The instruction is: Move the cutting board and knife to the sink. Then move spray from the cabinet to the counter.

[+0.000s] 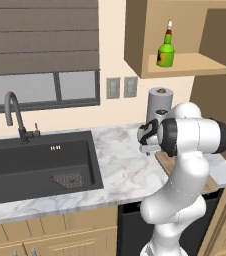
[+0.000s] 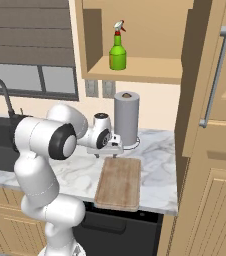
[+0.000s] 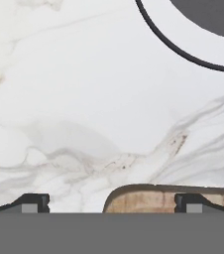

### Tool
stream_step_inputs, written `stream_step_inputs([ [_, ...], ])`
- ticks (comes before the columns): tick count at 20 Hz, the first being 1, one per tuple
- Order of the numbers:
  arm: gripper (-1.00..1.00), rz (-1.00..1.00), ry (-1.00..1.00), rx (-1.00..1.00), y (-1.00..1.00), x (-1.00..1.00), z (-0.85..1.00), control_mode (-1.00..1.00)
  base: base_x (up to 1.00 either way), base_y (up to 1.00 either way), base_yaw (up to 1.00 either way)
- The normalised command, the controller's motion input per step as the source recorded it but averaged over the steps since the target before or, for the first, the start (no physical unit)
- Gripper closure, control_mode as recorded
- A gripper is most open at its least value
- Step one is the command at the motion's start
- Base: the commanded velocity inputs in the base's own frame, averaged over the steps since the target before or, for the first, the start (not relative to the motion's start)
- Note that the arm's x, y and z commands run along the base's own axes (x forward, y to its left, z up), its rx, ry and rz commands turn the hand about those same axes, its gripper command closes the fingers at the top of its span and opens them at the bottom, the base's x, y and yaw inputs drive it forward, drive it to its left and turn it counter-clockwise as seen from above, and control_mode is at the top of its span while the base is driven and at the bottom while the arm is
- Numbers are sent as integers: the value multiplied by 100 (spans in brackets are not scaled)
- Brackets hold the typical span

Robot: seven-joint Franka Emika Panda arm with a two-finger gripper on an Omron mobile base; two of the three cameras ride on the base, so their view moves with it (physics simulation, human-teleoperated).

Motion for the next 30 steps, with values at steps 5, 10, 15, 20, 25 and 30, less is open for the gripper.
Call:
stream_step_inputs([
  [5, -100, 0, 0, 0, 0, 0, 0, -100, 0, 0, 0],
  [10, -100, 0, 0, 0, 0, 0, 0, -100, 0, 0, 0],
  [15, -100, -1, -7, 0, 0, 0, 29, -100, 0, 0, 0],
  [20, -100, -7, -12, 0, 0, 0, 50, -100, 0, 0, 0],
  [25, -100, -13, -3, 0, 0, -29, 16, -100, 0, 0, 0],
  [30, -100, -17, 3, 2, 0, -51, 0, -100, 0, 0, 0],
])
